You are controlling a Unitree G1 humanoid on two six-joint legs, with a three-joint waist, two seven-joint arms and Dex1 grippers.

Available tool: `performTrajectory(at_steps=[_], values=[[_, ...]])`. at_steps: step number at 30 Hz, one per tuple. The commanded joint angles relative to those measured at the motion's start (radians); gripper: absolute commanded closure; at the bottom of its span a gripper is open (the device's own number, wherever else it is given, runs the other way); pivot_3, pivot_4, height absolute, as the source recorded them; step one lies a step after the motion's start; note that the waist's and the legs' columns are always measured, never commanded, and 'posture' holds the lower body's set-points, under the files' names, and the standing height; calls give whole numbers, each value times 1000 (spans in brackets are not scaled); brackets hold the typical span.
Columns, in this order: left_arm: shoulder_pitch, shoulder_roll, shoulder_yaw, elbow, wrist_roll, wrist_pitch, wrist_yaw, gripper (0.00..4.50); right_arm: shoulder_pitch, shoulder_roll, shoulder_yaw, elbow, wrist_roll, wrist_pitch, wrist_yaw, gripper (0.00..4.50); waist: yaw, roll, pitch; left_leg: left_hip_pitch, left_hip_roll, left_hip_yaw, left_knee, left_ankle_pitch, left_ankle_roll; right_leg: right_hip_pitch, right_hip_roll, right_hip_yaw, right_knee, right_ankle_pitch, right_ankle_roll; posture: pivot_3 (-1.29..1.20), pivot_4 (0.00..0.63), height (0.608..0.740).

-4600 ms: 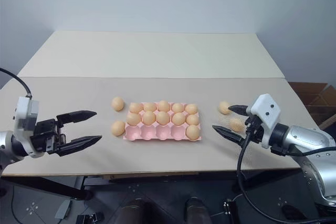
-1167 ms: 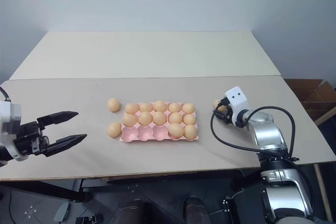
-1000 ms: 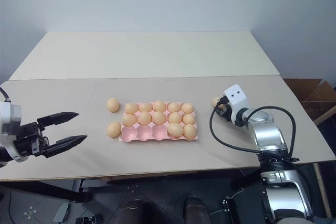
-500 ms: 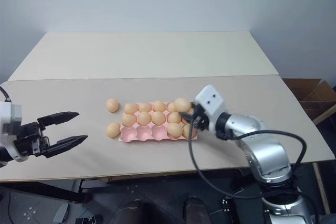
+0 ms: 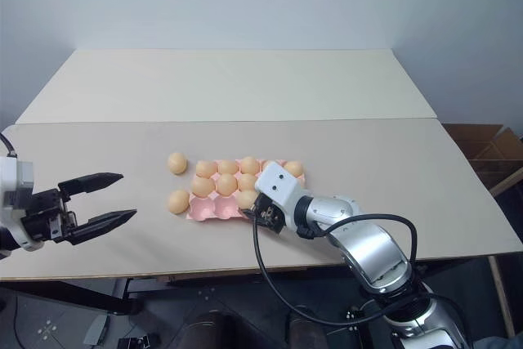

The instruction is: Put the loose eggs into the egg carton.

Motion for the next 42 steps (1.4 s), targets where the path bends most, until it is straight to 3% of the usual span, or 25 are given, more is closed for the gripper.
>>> performTrajectory(at_steps=[1, 7, 11, 14, 25, 32, 42], values=[[-16, 13, 5, -14, -17, -3, -1, 0, -10, -41, -86, -71, 39, 15, 33, 45, 1, 0, 0, 0, 0, 0, 0, 0, 0, 0, 0, 0, 0, 0, 0, 0, 150, 740], [-10, 12, 13, -1, -13, -5, -8, 0, 44, -188, -365, -104, 165, -19, 159, 45, 3, 0, 0, 0, 0, 0, 0, 0, 0, 0, -1, 0, -1, 0, 1, 0, 150, 740], [4, 11, 28, 22, -7, -7, -15, 0, 194, -306, -595, -12, 208, -242, 365, 45, 7, 0, 0, 0, 0, 0, -2, 0, 0, 1, 0, -1, -2, 0, 2, 0, 150, 740], [12, 13, 39, 39, -9, -11, -21, 0, 289, -365, -680, 83, 206, -408, 502, 45, 6, 0, 0, 1, 0, 0, -3, 0, 0, 1, 0, 0, -2, -1, 2, 0, 150, 740], [25, 35, 30, 55, 23, 5, -3, 0, 330, -347, -667, 134, 233, -490, 513, 45, -1, 0, 0, 4, 0, 1, -2, 0, 0, 2, 1, 2, 1, -2, 2, 0, 150, 740], [-48, 27, -133, -15, 79, 190, 246, 0, 327, -343, -647, 116, 243, -494, 495, 45, 9, 0, 0, 3, -1, 1, -2, 0, 0, 2, -1, 2, -1, 0, 3, 0, 150, 740], [-184, -46, -342, 21, 168, 255, 396, 0, 326, -342, -634, 96, 252, -499, 471, 45, 12, 0, 0, 3, -1, 1, -2, 0, 0, 2, 0, 2, 0, 0, 3, 0, 150, 740]])
